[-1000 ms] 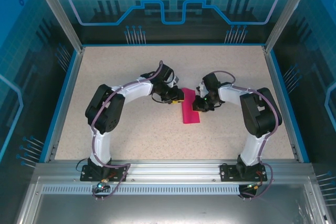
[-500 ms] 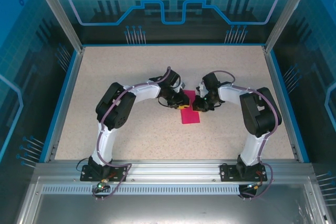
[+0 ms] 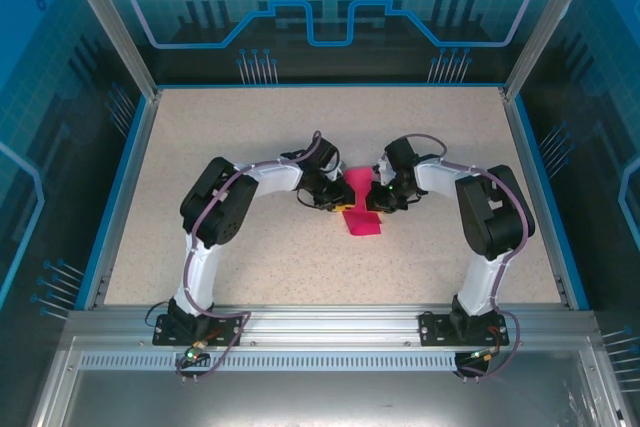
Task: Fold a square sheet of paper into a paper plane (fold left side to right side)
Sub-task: First fold the square sheet of paper in half at the center of the table, then hold the square sheet of paper at the center of the table.
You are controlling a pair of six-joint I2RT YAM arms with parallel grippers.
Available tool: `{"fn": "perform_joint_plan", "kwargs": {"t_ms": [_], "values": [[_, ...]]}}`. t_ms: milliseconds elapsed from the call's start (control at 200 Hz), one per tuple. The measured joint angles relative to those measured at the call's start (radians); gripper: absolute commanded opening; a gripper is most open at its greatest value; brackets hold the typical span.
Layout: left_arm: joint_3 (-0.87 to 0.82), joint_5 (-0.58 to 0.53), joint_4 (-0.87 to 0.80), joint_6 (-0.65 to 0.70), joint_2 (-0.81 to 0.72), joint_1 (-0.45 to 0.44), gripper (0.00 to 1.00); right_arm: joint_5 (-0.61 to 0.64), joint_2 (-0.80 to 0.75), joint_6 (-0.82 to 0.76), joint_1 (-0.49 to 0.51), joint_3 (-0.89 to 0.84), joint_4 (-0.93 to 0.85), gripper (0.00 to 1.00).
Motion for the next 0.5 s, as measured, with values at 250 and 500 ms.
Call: {"fn": "perform_joint_plan", "kwargs": {"t_ms": [250,500], "values": [[-0.072,-0.006,-0.007,0.010,-0.057,0.049,0.25,-0.006,0.003,0.000,0.003,0.004,-0.001,0.13],[-0.066,-0.010,-0.031,0.014,-0.087,0.070,0.25,-0.007,0.003,0.000,0.004,0.004,-0.001,0.13]]}}
